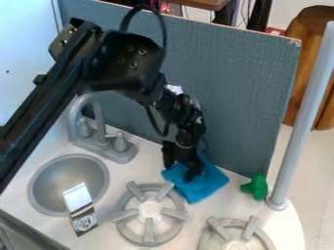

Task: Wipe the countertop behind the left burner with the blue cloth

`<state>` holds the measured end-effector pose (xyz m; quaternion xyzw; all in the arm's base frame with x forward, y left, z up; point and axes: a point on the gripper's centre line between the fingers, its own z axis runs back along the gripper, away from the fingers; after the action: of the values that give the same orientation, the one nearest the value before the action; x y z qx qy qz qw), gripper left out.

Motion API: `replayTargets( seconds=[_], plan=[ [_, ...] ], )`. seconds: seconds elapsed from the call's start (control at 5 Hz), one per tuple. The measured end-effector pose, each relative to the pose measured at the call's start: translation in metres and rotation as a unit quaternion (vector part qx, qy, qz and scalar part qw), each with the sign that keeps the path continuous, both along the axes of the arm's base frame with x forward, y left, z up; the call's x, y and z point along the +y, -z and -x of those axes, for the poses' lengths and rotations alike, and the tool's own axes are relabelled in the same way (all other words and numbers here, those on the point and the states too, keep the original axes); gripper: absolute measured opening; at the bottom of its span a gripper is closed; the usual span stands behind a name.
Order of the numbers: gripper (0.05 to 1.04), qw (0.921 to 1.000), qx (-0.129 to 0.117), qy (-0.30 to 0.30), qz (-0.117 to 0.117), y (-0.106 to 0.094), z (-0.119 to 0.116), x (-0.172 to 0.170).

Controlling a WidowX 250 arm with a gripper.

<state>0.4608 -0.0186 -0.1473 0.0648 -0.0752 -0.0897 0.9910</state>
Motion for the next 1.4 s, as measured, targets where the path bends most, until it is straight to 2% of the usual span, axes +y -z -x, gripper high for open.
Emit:
replayTargets(
  seconds=[0.4, 0.6, 0.8, 1.0, 1.2, 1.4],
  plan=[
    [1.009, 0.9996, 0.010, 0.019, 0.017, 0.003, 0.007, -0.023],
    [1.009, 0.9998, 0.012, 0.014, 0.011, -0.001, 0.004, -0.022],
    [1.009, 0.9999, 0.000, -0.011, -0.010, -0.007, -0.009, -0.016],
    [1.007, 0.9984, 0.022, -0.047, -0.024, 0.002, -0.012, 0.002],
    [1.006, 0.9953, 0.027, -0.086, -0.036, 0.003, -0.016, 0.034],
    [1.006, 0.9919, 0.027, -0.113, -0.051, 0.002, -0.016, 0.049]
  ],
)
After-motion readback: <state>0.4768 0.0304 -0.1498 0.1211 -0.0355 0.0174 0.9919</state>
